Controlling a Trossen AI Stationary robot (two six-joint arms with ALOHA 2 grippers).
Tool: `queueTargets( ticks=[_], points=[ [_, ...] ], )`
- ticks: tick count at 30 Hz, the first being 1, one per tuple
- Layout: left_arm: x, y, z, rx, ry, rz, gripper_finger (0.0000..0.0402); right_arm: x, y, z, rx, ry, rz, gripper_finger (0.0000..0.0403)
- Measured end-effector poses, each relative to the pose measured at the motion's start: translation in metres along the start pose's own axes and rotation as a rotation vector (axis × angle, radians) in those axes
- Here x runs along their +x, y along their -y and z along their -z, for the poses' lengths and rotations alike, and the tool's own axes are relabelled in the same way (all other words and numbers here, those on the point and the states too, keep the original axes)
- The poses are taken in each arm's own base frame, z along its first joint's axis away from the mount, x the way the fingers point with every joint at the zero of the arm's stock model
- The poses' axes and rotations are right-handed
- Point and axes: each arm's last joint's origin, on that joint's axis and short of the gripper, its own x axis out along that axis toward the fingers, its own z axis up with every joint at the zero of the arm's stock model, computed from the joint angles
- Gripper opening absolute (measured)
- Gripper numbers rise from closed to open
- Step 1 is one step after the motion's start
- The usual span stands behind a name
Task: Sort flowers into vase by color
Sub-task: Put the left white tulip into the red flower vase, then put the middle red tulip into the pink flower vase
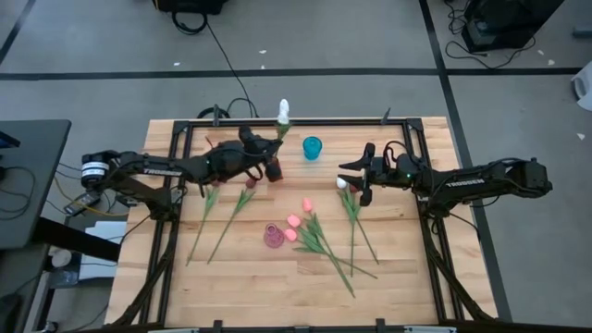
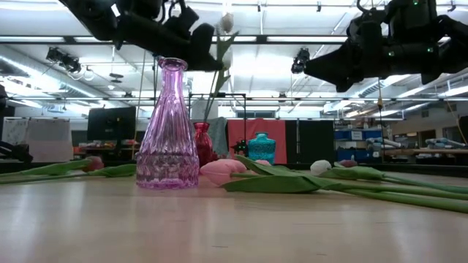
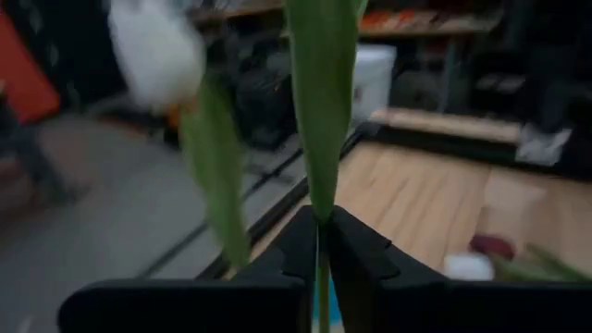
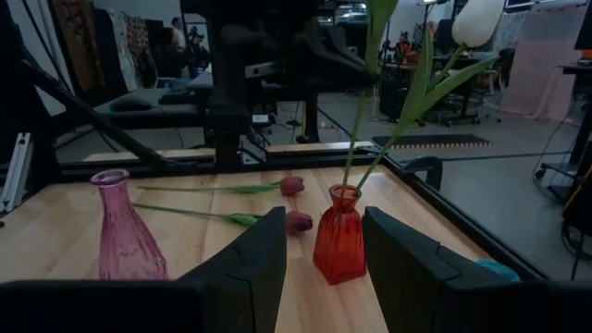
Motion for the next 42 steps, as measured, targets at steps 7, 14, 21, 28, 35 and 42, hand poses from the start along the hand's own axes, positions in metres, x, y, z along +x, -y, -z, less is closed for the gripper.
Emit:
queueTargets(
  ticks=[7, 14, 21, 28, 35, 42],
  points=[
    [-0.013, -0.005, 0.014, -0.063, -0.206, -0.016, 0.0125, 0.0, 0.0, 0.001, 0.004, -0.013, -0.016, 0.0154],
    [-0.053, 0.0, 0.017, -0.164, -0.445, 0.011, 0.0159, 0.0, 0.0, 0.003, 0.005, -0.036, -0.013, 0.0154],
    [-0.084, 0.01, 0.059, -0.397, -0.918, -0.132, 0.016, 0.0, 0.0, 0.003, -0.004, -0.035, 0.014, 0.0154],
    [-0.076, 0.026, 0.096, -0.41, -1.171, -0.198, 0.016, 0.0, 0.0, 0.003, -0.006, -0.035, 0.011, 0.0154],
    [-0.061, 0.032, 0.113, -0.383, -1.181, -0.233, 0.016, 0.0, 0.0, 0.003, -0.006, -0.034, 0.013, 0.0154],
    [-0.054, 0.035, 0.124, -0.305, -1.197, -0.252, 0.0145, 0.0, 0.0, 0.003, 0.007, -0.029, -0.006, 0.0154]
  ],
)
